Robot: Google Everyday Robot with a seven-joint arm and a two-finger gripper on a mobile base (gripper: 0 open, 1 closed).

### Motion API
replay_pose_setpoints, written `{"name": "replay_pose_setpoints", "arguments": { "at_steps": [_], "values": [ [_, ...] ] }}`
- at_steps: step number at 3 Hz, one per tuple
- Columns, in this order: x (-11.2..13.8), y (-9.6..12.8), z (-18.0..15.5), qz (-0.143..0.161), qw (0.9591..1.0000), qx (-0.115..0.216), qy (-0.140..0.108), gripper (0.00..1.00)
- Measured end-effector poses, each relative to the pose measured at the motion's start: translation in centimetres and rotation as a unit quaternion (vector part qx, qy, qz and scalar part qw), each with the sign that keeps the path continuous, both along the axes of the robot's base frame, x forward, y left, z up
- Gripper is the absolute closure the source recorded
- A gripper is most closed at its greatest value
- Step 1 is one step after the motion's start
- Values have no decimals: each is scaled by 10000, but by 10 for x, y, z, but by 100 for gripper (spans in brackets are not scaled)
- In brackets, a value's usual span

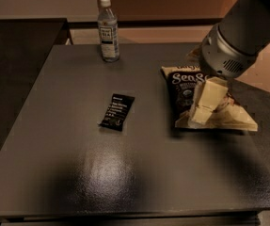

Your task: Pick rxbar chocolate

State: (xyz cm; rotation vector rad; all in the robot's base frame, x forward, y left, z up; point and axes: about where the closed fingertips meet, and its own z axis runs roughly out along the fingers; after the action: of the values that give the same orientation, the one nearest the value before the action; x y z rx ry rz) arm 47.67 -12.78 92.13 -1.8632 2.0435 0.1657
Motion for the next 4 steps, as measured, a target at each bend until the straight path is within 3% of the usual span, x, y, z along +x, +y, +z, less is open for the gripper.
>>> {"name": "replay_pose_setpoints", "arguments": {
  "at_steps": [2,4],
  "values": [
    [19,63,-27,353,9983,456,72,0],
    [25,103,-61,554,9956,699,283,0]
  ]
}}
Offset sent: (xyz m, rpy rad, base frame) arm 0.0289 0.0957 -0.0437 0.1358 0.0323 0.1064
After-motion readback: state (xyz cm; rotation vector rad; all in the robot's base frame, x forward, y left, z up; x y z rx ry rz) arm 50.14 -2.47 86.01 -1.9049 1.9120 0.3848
